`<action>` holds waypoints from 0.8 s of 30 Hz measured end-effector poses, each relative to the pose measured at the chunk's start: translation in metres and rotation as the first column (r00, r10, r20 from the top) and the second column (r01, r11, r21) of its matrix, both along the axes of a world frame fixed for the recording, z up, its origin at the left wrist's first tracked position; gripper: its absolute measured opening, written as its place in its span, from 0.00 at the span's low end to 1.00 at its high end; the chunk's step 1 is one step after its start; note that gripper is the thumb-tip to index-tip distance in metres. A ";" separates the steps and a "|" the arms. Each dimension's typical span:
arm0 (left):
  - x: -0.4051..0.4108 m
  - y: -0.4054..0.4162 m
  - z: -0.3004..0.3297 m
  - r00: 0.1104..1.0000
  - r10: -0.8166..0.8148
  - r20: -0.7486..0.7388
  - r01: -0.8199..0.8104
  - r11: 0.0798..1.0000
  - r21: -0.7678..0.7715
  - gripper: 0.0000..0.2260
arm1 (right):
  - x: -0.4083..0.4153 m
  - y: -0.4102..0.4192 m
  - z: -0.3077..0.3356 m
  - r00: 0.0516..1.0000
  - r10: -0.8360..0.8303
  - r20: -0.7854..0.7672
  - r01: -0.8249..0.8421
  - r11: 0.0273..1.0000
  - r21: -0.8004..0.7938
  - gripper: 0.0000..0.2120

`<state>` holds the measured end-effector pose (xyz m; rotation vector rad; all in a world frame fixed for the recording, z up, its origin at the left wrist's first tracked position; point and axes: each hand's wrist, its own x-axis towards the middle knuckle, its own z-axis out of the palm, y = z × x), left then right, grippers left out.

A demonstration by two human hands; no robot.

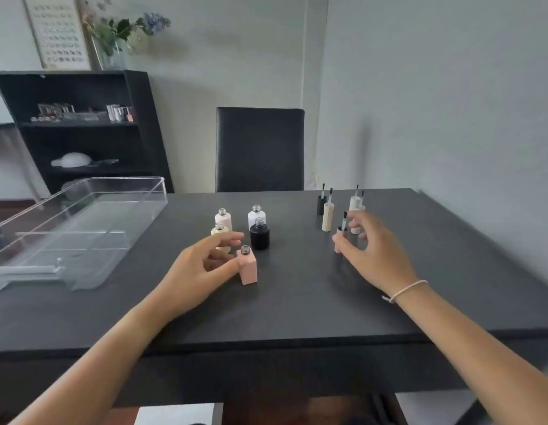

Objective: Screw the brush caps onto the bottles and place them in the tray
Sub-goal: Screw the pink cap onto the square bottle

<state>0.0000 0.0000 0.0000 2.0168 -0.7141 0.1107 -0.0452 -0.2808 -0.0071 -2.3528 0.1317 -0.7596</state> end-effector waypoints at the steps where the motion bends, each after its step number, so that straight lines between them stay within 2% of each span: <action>1: 0.000 0.000 -0.002 1.000 -0.006 -0.010 0.005 1.000 -0.026 0.13 | 0.002 0.000 0.000 1.000 -0.012 -0.021 0.012 1.000 0.014 0.18; 6: -0.002 0.000 -0.006 1.000 0.002 -0.028 -0.003 0.999 -0.039 0.15 | 0.009 -0.003 -0.005 0.994 -0.024 -0.105 0.025 1.000 0.011 0.17; 11: 0.000 0.001 -0.006 1.000 0.009 -0.018 -0.008 0.999 0.046 0.17 | 0.011 -0.004 -0.006 0.996 -0.024 -0.089 0.020 0.999 -0.046 0.13; 15: 0.000 -0.001 -0.005 1.000 0.009 -0.016 -0.008 0.999 0.049 0.17 | 0.010 -0.003 -0.005 0.997 -0.009 -0.075 0.003 0.997 -0.076 0.10; 20: 0.001 -0.001 -0.004 0.999 0.010 -0.047 -0.008 1.000 0.025 0.17 | 0.011 0.005 -0.005 0.996 0.088 -0.021 -0.090 0.992 -0.091 0.02; 24: 0.001 0.000 -0.005 0.998 0.005 -0.061 -0.005 1.000 -0.006 0.15 | 0.011 0.024 -0.003 0.980 0.197 0.012 -0.197 0.980 -0.021 0.03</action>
